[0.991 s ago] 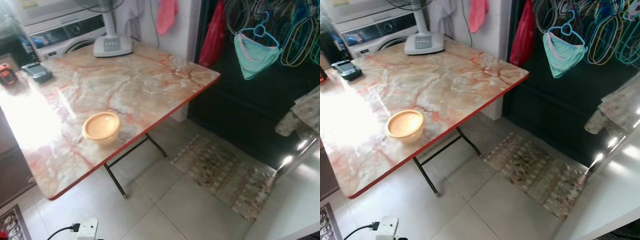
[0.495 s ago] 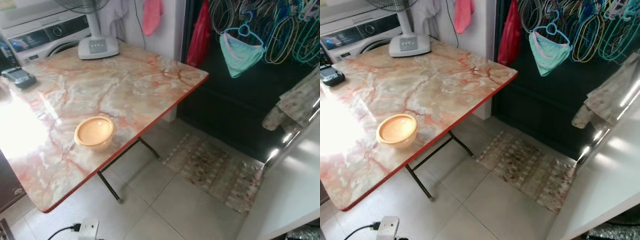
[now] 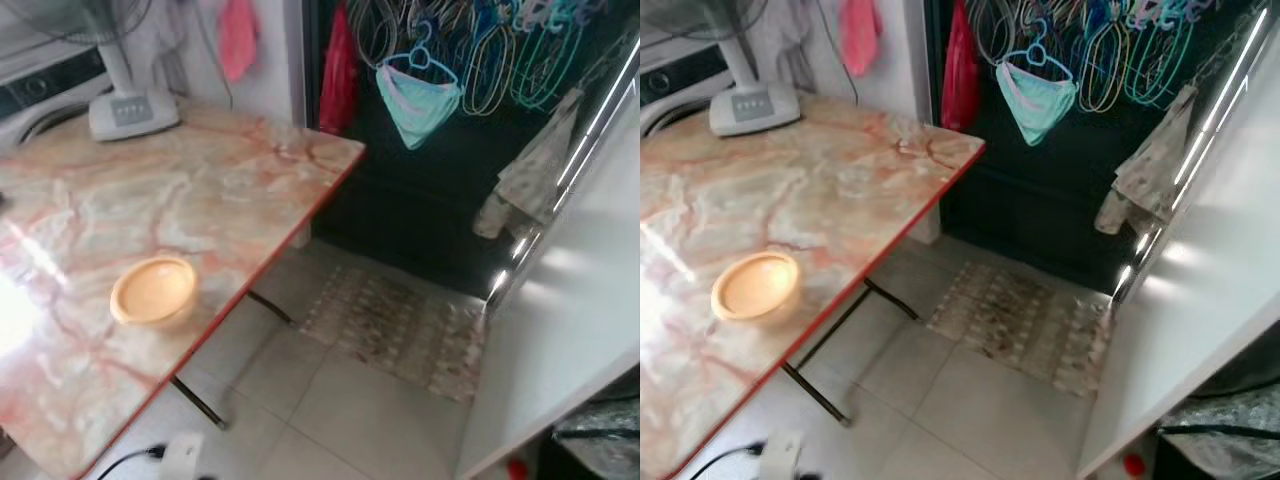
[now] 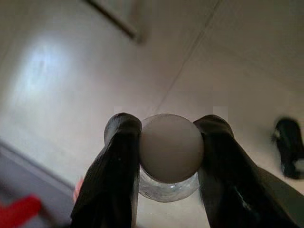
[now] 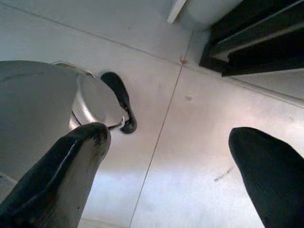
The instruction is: Restocking fridge
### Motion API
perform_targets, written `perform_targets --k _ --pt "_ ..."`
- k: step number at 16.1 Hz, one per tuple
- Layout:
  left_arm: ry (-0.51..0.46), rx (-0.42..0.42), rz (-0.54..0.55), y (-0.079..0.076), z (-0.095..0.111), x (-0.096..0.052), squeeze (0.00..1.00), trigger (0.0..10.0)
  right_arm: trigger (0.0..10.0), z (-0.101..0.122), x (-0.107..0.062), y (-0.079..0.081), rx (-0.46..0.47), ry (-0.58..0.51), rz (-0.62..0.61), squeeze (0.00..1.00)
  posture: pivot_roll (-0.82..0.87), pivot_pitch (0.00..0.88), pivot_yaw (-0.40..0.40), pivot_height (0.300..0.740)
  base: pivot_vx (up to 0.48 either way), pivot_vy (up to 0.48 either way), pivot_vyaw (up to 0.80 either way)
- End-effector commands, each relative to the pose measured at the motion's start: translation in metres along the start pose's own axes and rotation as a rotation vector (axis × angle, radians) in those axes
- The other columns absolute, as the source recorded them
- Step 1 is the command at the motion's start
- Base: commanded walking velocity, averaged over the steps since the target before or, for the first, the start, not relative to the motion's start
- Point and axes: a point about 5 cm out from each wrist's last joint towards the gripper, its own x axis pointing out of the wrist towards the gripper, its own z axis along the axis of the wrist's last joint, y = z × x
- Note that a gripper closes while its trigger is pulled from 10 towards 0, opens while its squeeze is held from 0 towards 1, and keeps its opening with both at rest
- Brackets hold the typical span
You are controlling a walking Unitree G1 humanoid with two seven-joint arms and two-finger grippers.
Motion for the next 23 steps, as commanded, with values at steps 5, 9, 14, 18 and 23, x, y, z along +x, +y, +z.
perform_targets --k 5,9,14,18,23 --pt "0.051 0.025 0.024 0.0105 -0.0124 -0.0033 0.0 10.0 10.0 -0.0027 -0.0002 0.0192 0.007 0.013 0.057 0.0 -0.04 0.0 0.083 0.74 0.0 0.103 -0.79" --pt "0.051 0.027 0.016 0.0093 -0.012 -0.003 0.0 10.0 10.0 -0.0021 -0.0001 0.0192 0.009 0.011 0.056 0.0 -0.04 0.0 0.083 0.74 0.0 0.0 -0.78" --pt "0.056 0.024 0.006 0.0087 -0.0124 -0.003 0.0 10.0 10.0 -0.0024 -0.0001 0.0187 0.011 0.015 0.052 0.0 -0.04 0.0 0.08 0.74 0.0 0.0 -0.78" --pt "0.056 0.024 0.006 0.0092 -0.0121 -0.003 0.0 10.0 10.0 -0.003 -0.0002 0.019 0.013 0.016 0.052 0.0 -0.03 0.0 0.082 0.74 0.0 0.0 -0.78" --pt "0.054 0.04 0.007 0.011 -0.0115 -0.0031 0.0 10.0 10.0 -0.0033 -0.0003 0.0201 0.02 0.014 0.053 0.0 -0.04 0.0 0.089 0.74 0.0 0.0 -0.78"
